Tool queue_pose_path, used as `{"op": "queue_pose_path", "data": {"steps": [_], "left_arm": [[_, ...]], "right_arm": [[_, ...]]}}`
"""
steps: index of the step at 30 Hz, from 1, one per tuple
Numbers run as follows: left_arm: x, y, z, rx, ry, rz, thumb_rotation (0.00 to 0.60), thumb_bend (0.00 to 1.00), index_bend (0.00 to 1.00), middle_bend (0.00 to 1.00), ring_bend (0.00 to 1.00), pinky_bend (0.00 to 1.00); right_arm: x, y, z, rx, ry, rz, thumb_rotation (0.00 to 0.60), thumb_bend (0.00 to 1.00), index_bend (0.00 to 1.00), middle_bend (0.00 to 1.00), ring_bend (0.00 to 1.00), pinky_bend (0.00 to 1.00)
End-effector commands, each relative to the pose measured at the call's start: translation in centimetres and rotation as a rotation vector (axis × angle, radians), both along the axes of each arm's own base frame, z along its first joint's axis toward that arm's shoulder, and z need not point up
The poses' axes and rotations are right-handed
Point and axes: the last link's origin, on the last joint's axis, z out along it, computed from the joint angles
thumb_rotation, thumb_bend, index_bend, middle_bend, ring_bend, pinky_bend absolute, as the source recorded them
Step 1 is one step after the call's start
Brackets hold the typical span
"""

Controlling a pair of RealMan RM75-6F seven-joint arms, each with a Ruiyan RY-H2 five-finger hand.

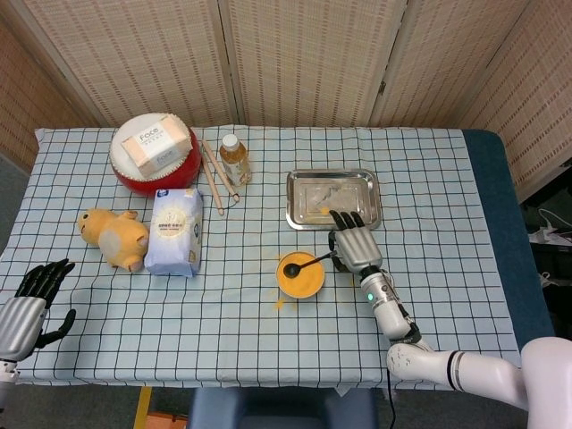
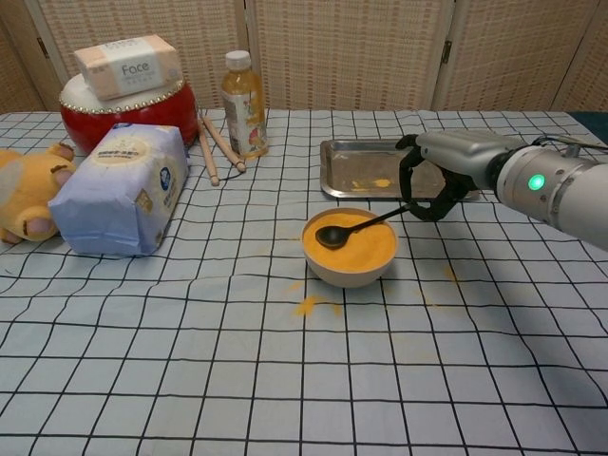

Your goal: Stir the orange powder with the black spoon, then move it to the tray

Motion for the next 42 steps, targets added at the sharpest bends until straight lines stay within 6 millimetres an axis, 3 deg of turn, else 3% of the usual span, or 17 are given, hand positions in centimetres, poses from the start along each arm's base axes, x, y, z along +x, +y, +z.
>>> {"op": "queue_pose_path", "data": {"steps": [1,28,42], "left_arm": [[-0.03,-0.02,0.05,0.001,-0.002,0.0,0.6,0.47,0.0,0.0,0.0,0.03],[-0.06,0.04,0.05,-0.004,-0.007,-0.001,0.6,0.47,0.0,0.0,0.0,0.03],[0.04,-0.03,0.02,-0.02,-0.016,-0.002,0.6,0.47,0.0,0.0,0.0,0.03]], "right_arm": [[0.04,-0.03,-0.02,0.0,-0.002,-0.002,0.6,0.33,0.49,0.0,0.0,0.01],[0.14,-0.07,-0.33,0.005,0.008,-0.004,0.6,0.33,0.55,0.0,0.0,0.01],[-0.11,0.23,-0.47,-0.011,0.029,0.029,0.6,0.33,0.48,0.0,0.0,0.01]]}}
